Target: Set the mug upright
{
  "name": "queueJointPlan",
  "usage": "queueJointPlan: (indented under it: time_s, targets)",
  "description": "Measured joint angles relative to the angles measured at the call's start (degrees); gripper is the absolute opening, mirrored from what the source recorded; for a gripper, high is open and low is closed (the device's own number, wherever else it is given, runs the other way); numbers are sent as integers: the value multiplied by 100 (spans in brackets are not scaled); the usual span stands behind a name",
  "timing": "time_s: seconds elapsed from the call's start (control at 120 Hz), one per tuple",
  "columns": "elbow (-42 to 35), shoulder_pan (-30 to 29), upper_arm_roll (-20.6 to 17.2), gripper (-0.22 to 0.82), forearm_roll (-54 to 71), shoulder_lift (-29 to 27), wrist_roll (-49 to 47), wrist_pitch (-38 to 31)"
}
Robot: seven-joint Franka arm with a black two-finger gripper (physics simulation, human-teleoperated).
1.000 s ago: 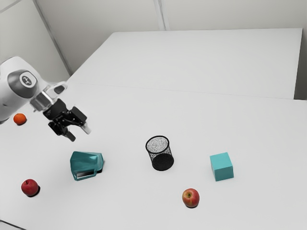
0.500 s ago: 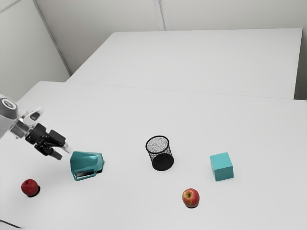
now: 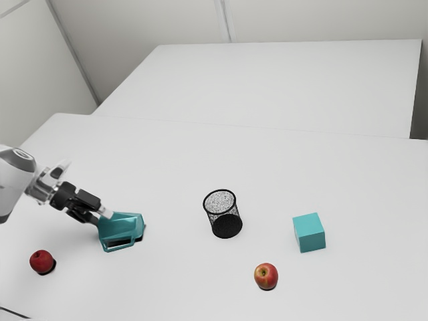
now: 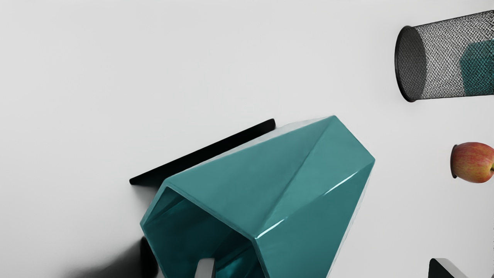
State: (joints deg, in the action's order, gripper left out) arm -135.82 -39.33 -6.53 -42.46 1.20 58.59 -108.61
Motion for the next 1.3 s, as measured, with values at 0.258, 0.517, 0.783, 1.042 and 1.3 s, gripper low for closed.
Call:
queueJointPlan:
  time_s: [0.258,0.517,0.783,1.042,1.3]
  targets:
    - [-7,-2,-39,54,-330,205,420,62]
    - [1,0,-49,17,-455,261,710,227]
    - [1,13,-64,-7,-463,212,965,361]
    - [1,-74,-265,-15,-450,-82,1165,378]
    - [139,-101,-1167,-15,97,-516,1050,-196]
